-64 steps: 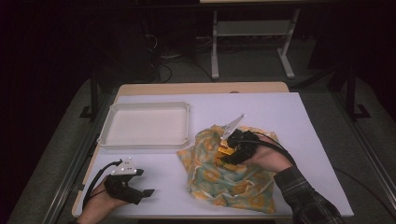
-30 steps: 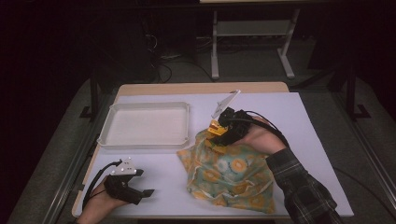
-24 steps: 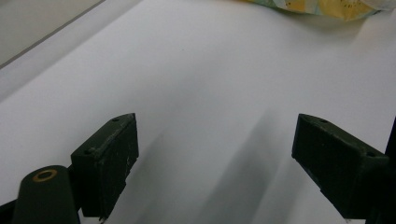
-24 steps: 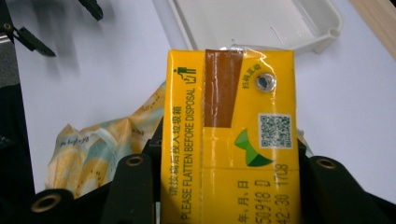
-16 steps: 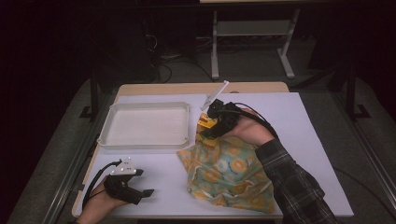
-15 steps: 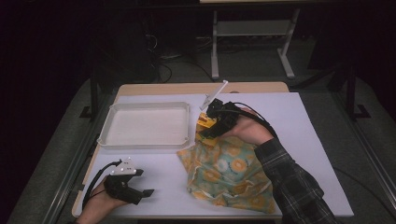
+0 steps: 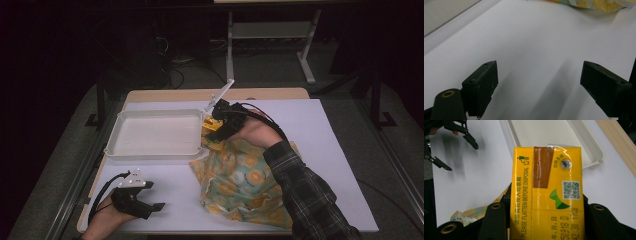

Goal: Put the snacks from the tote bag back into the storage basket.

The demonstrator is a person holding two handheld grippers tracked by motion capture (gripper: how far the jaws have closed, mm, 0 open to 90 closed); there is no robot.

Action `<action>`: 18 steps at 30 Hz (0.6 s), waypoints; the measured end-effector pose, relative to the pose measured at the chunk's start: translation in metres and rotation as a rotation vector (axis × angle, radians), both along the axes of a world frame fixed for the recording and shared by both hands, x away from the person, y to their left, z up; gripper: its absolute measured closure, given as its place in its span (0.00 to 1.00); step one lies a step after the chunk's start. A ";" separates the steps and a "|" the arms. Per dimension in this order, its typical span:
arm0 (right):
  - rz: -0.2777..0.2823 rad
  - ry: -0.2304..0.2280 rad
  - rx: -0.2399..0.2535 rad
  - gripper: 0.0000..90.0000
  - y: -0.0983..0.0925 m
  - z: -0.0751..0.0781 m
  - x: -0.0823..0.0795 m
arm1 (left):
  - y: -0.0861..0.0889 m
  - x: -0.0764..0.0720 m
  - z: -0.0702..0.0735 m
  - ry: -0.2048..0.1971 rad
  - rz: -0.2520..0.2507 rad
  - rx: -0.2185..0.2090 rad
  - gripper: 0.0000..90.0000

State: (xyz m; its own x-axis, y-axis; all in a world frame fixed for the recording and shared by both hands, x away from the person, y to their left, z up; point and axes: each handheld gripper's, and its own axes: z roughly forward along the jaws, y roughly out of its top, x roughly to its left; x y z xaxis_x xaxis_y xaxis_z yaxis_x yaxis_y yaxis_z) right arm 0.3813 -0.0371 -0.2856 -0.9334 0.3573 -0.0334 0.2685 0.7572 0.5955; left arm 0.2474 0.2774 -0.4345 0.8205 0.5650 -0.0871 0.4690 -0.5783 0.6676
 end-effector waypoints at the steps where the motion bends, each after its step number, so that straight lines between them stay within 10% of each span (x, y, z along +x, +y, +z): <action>1: 0.003 -0.007 -0.002 0.60 0.002 0.000 0.001 | 0.000 0.000 0.000 -0.003 -0.003 0.003 0.16; 18: 0.014 -0.005 -0.014 0.60 0.041 -0.004 0.018 | -0.002 -0.001 0.000 0.000 -0.009 0.001 0.16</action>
State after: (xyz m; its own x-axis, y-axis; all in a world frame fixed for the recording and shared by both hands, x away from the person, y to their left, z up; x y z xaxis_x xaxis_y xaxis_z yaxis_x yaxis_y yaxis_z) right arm 0.3992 0.0035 -0.2899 -0.9382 0.3434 -0.0427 0.2548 0.7691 0.5861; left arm 0.2469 0.2758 -0.4346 0.8253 0.5580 -0.0867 0.4641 -0.5827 0.6672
